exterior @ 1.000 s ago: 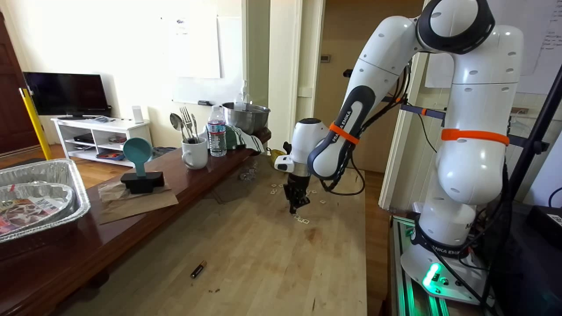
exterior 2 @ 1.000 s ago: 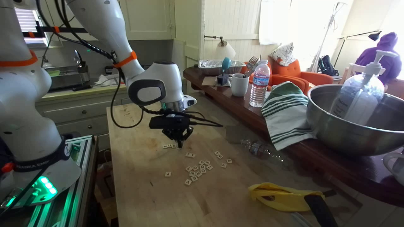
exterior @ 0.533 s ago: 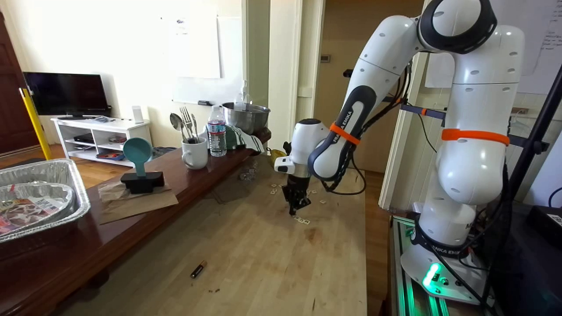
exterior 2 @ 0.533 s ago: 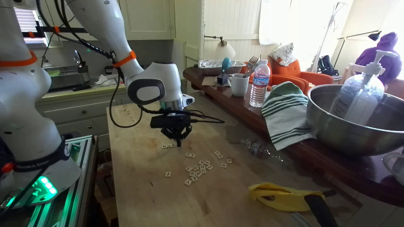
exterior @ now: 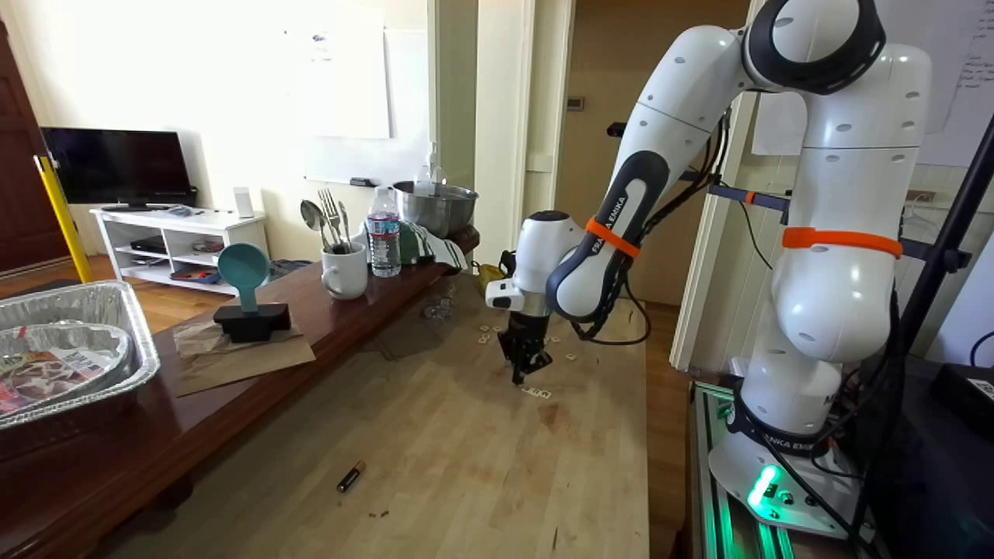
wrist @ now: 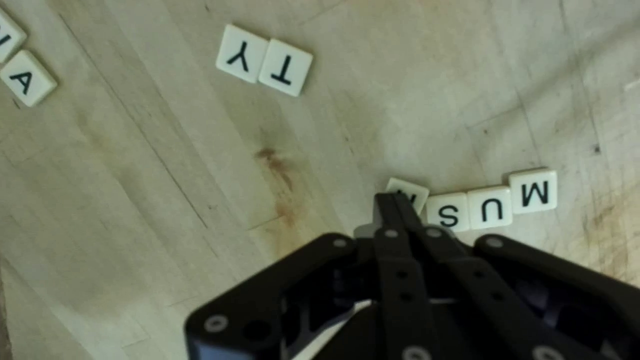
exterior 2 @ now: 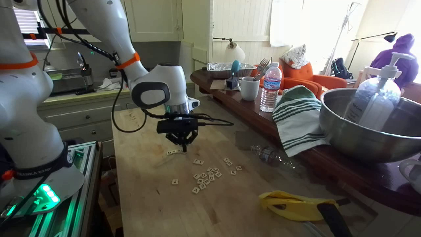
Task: Align the blocks on the table
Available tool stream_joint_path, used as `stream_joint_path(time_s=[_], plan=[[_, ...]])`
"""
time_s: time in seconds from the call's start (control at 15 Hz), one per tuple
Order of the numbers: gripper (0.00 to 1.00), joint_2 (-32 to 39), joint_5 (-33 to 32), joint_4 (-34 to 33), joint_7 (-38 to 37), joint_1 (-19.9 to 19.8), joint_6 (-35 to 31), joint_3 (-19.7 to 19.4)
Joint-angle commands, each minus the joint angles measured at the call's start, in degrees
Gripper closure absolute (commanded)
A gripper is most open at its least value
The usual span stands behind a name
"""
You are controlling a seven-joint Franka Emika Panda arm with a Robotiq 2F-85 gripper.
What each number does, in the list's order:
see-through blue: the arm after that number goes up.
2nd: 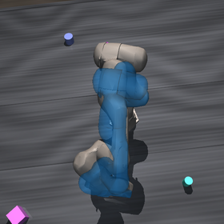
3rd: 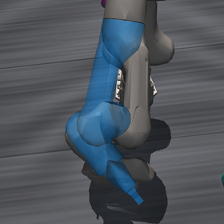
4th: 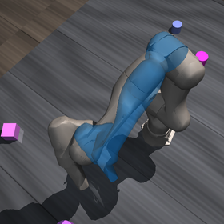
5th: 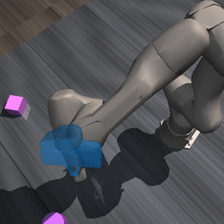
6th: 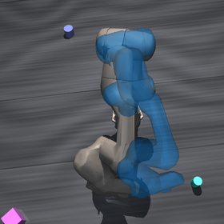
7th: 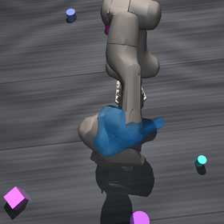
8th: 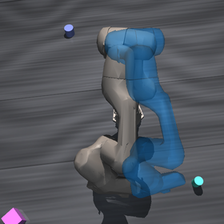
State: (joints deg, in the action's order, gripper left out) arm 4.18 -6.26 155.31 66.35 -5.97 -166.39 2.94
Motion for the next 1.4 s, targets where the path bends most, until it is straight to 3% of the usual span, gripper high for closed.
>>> stream_joint_path(time_s=[0.0, 0.73, 1.33], plan=[[1.0, -0.93, -0.24, 1.56, 1.05, 1.0, 0.87, -0.55], [1.0, -4.89, -6.87, 2.49, -1.15, 2.03, 0.4, -2.46], [1.0, -6.64, -1.96, 1.99, 0.32, 3.44, 3.78, -2.4]])
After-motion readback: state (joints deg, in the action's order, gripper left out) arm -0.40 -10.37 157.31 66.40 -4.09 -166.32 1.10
